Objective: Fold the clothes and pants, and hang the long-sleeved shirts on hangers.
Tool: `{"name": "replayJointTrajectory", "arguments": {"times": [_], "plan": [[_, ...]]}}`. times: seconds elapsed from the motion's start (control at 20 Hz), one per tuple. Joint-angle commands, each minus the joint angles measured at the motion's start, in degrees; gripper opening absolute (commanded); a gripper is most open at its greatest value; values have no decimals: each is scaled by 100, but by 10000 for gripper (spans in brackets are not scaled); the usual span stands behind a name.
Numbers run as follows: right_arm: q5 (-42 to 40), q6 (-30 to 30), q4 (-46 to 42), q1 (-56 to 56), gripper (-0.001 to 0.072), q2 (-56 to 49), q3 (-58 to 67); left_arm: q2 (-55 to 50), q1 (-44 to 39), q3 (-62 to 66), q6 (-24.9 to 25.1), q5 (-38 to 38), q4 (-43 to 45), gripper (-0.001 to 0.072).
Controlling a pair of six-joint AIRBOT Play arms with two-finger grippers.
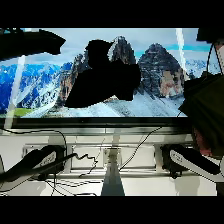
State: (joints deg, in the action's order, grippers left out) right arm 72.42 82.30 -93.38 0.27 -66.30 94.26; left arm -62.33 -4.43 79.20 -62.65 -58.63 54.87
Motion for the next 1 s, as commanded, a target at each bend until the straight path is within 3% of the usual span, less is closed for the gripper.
{"name": "replayJointTrajectory", "arguments": {"times": [0.0, 0.1, 0.2, 0.3, 0.4, 0.45, 0.55, 0.6, 0.65, 0.7, 0.8, 0.85, 0.95], "plan": [[857, -103, 306, -214, 13, -173, -1067, -39, 24, -2, 2, -164, 4, 16], [605, -240, 1102, -334, 13, -168, -2371, -39, 24, -2, 2, -173, 72, 15], [-59, -463, 2426, -345, 12, -168, -3705, -50, 24, -2, 2, -184, 236, 15], [-1178, -695, 4057, -343, 13, -170, -4896, -81, 24, -4, 0, -319, 542, 15], [-2509, -393, 5368, -343, 15, -173, -5799, -122, 24, -4, -7, -407, 710, 15], [-3056, -210, 5912, -328, 85, -173, -6129, -149, 24, -4, -24, -433, 706, 17], [-3812, -199, 6467, -173, 483, -181, -6441, -192, 22, -4, -20, -511, 704, 47], [-4002, -199, 6583, -63, 487, -221, -6432, -214, 22, -4, -24, -549, 706, 247], [-4201, -199, 6806, 70, 487, -310, -6389, -238, 24, -4, -74, -588, 708, 512], [-4413, -199, 7031, 210, 487, -455, -6312, -267, 24, -4, -221, -599, 710, 580], [-4697, -201, 7390, 439, 488, -839, -6070, -306, 26, -4, -339, -599, 719, 558], [-4745, -201, 7587, 535, 489, -1086, -5884, -306, 26, -4, -337, -599, 809, 458], [-4756, -199, 7862, 669, 489, -1567, -5469, -306, 26, -4, -339, -595, 951, 420]]}}
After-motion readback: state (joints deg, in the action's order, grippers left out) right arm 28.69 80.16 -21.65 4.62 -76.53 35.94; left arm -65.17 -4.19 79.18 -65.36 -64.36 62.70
